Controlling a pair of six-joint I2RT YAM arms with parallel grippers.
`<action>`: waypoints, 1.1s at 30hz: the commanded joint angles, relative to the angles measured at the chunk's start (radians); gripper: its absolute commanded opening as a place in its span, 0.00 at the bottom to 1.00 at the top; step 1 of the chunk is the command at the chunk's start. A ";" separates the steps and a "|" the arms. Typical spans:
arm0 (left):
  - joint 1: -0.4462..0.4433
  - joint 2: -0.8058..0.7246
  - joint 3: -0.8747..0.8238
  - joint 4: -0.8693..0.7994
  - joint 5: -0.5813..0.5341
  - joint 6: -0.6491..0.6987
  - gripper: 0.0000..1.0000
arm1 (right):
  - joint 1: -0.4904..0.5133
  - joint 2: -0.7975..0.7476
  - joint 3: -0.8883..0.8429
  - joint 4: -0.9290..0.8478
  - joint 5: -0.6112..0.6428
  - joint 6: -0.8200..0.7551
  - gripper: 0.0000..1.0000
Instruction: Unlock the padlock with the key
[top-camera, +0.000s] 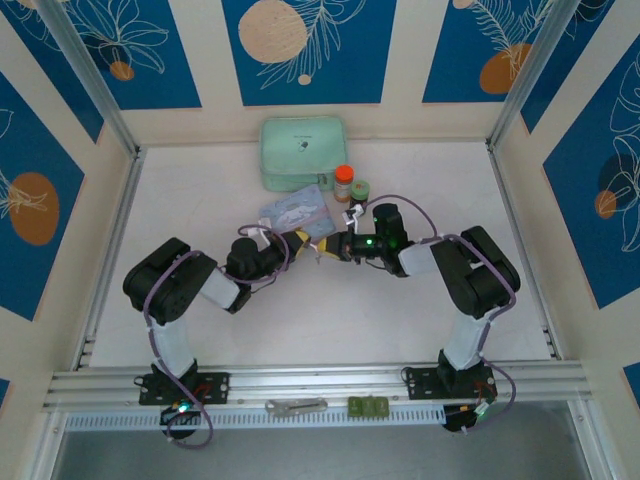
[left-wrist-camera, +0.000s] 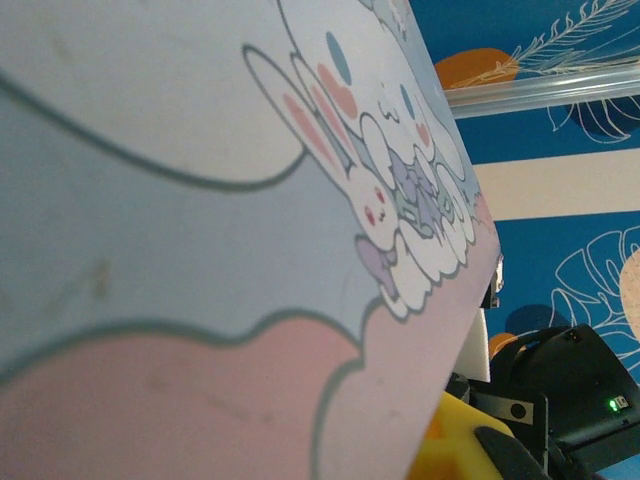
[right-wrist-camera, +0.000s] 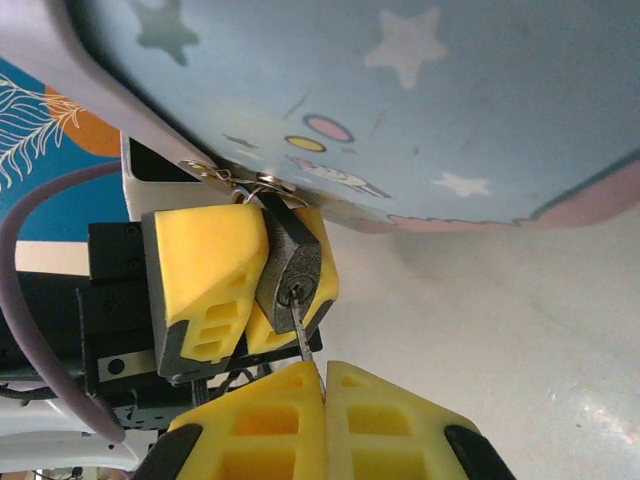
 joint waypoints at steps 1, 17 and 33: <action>-0.057 -0.018 0.026 0.090 0.219 0.013 0.00 | 0.006 0.035 0.054 0.131 0.053 -0.058 0.00; -0.057 -0.029 0.033 0.089 0.293 -0.009 0.00 | -0.006 0.064 0.166 0.007 -0.107 -0.291 0.00; -0.057 -0.026 0.015 0.090 0.437 -0.011 0.00 | -0.043 0.105 0.262 -0.104 -0.070 -0.248 0.00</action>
